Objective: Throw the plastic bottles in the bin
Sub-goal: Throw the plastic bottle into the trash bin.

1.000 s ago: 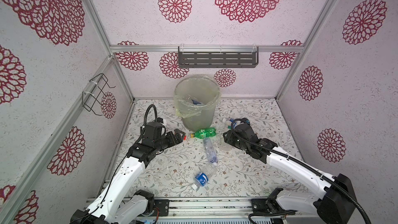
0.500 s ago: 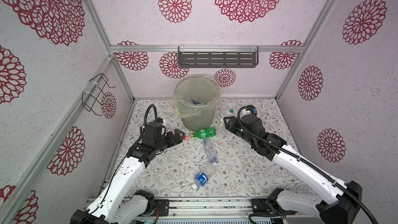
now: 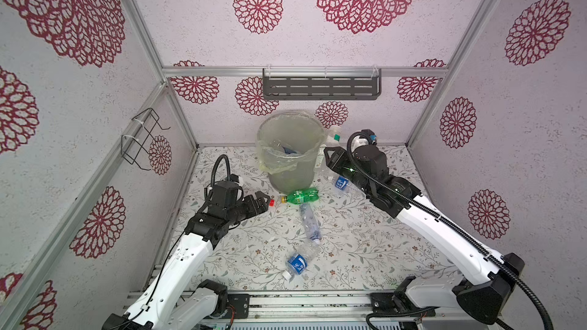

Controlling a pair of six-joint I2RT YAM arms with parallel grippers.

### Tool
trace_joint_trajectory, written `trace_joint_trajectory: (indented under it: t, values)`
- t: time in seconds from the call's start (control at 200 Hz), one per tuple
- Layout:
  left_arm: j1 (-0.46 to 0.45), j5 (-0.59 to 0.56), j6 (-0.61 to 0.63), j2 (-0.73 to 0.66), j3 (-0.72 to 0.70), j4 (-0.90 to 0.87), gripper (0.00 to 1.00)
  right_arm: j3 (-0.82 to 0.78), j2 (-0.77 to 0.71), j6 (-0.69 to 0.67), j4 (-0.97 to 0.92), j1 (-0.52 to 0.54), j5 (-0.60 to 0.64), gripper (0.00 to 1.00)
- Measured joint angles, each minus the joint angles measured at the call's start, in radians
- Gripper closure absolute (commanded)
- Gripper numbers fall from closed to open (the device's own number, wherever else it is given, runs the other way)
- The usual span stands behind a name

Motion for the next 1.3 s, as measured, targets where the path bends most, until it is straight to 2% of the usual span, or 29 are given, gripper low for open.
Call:
trace_joint_trajectory:
  t: [0.265, 0.425, 0.54, 0.585, 0.635, 0.655, 0.665, 0.775, 0.821, 0.856, 0.931, 1.121, 1.296]
  values:
    - [0.000, -0.008, 0.014, -0.001, 0.000, -0.011, 0.03, -0.086, -0.076, 0.011, 0.002, 0.000, 0.022, 0.50]
    - [0.000, -0.007, 0.014, 0.001, 0.000, -0.012, 0.03, 0.000, -0.019, 0.000, -0.009, 0.000, 0.024, 0.50]
    - [0.000, -0.007, 0.014, 0.001, 0.000, -0.013, 0.03, 0.198, 0.128, -0.029, -0.009, 0.000, 0.021, 0.50]
    - [0.000, -0.007, 0.014, 0.001, 0.001, -0.014, 0.03, 0.288, 0.199, -0.045, -0.011, -0.003, 0.024, 0.44]
    - [0.001, -0.008, 0.014, 0.001, 0.003, -0.018, 0.03, 0.443, 0.313, -0.065, -0.052, -0.008, 0.024, 0.27]
    - [0.001, -0.008, 0.014, 0.001, 0.005, -0.020, 0.03, 0.512, 0.364, -0.067, -0.064, -0.010, 0.024, 0.06]
    - [0.001, -0.008, 0.014, 0.001, 0.006, -0.021, 0.03, 0.552, 0.392, -0.073, -0.078, -0.011, 0.023, 0.02]
    - [0.002, -0.008, 0.014, 0.000, 0.023, -0.035, 0.03, 1.020, 0.698, -0.101, -0.233, -0.031, 0.023, 0.01]
    - [0.003, -0.009, 0.014, -0.002, 0.032, -0.049, 0.03, 1.140, 0.783, -0.108, -0.286, -0.033, 0.026, 0.01]
    - [0.003, -0.011, 0.014, -0.005, 0.038, -0.057, 0.03, 1.172, 0.811, -0.116, -0.318, -0.034, 0.032, 0.01]
    - [0.003, -0.020, 0.015, -0.017, 0.047, -0.072, 0.03, 1.101, 0.795, -0.132, -0.348, -0.034, 0.036, 0.01]
    - [0.005, -0.028, 0.015, -0.045, 0.048, -0.084, 0.03, 0.574, 0.513, -0.142, -0.219, -0.018, -0.006, 0.01]
    - [0.005, 0.003, 0.018, -0.031, 0.047, -0.077, 0.03, 0.315, 0.312, -0.165, -0.089, -0.013, -0.015, 0.01]
